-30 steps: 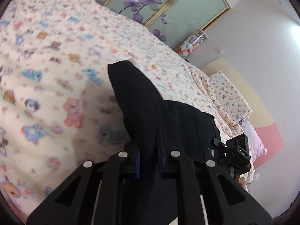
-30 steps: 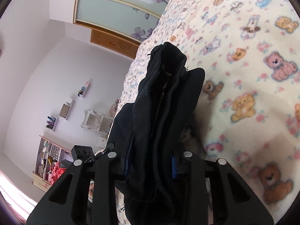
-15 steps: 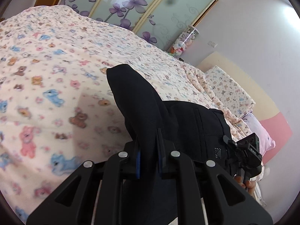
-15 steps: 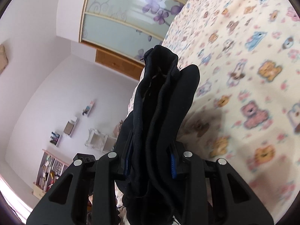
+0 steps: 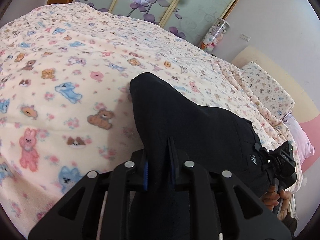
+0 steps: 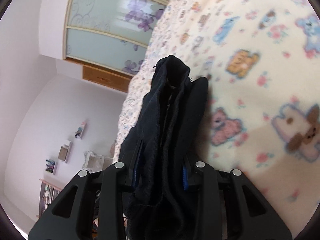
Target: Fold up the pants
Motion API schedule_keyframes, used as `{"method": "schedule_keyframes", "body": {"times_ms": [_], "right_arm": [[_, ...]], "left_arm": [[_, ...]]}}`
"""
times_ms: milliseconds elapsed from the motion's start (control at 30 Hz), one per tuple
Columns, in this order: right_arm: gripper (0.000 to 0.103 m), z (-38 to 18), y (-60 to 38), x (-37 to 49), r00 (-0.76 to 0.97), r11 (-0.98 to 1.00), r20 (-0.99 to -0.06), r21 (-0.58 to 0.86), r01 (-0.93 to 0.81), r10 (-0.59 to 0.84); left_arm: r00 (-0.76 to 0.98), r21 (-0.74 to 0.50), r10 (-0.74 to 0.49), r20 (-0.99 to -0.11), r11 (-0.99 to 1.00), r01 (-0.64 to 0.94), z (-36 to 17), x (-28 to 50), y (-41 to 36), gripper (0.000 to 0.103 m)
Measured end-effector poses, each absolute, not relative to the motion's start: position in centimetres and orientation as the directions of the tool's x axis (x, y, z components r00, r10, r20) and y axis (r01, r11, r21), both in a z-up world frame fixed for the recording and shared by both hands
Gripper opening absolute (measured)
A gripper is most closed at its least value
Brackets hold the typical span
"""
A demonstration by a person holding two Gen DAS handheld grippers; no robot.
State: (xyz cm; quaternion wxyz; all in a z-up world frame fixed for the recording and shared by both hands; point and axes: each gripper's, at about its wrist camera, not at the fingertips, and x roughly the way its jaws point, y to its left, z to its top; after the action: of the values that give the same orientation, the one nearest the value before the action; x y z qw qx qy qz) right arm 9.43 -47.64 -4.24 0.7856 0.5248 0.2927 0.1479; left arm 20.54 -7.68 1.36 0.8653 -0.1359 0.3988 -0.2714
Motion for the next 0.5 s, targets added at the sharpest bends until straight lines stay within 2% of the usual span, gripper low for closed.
{"method": "schedule_keyframes", "body": {"times_ms": [33, 67, 100, 200, 267, 300, 400, 467, 500], "right_arm": [[0.034, -4.3, -47.6, 9.4, 0.784, 0.403, -0.312, 0.911, 0.087, 0.537], [0.038, -4.3, -47.5, 9.3, 0.782, 0.403, -0.320, 0.910, 0.096, 0.535], [0.040, -4.3, -47.6, 9.2, 0.782, 0.412, -0.333, 0.905, 0.108, 0.527], [0.049, -3.8, -47.2, 9.0, 0.781, 0.456, -0.375, 0.880, 0.131, 0.499], [0.059, -3.5, -47.4, 8.6, 0.789, 0.455, -0.385, 0.877, 0.152, 0.479], [0.059, -3.4, -47.6, 8.3, 0.797, 0.450, -0.386, 0.878, 0.163, 0.465], [0.059, -2.2, -48.7, 6.5, 0.846, 0.463, -0.403, 0.859, 0.218, 0.350], [0.059, -0.3, -48.7, 5.1, 0.883, 0.519, -0.386, 0.830, 0.206, 0.267], [0.059, 1.3, -47.9, 4.6, 0.900, 0.569, -0.347, 0.810, 0.145, 0.265]], "left_arm": [[0.538, -0.454, -0.573, -0.618, 0.819, 0.351, 1.3, 20.6, -7.5, 0.025], [0.542, -0.458, -0.571, -0.616, 0.820, 0.344, 1.2, 20.6, -7.4, 0.028], [0.553, -0.463, -0.564, -0.613, 0.824, 0.328, 1.2, 20.5, -7.0, 0.036], [0.584, -0.471, -0.544, -0.603, 0.833, 0.290, 1.4, 20.2, -5.9, 0.069], [0.624, -0.474, -0.514, -0.588, 0.845, 0.248, 2.0, 19.9, -4.8, 0.073], [0.653, -0.476, -0.488, -0.580, 0.853, 0.215, 2.4, 19.7, -3.9, 0.078], [0.733, -0.475, -0.416, -0.537, 0.868, 0.145, 3.9, 18.6, -2.0, 0.081], [0.779, -0.469, -0.412, -0.473, 0.866, 0.173, 5.5, 17.4, -1.6, 0.085], [0.778, -0.465, -0.458, -0.431, 0.851, 0.244, 6.4, 16.7, -2.1, 0.090]]}}
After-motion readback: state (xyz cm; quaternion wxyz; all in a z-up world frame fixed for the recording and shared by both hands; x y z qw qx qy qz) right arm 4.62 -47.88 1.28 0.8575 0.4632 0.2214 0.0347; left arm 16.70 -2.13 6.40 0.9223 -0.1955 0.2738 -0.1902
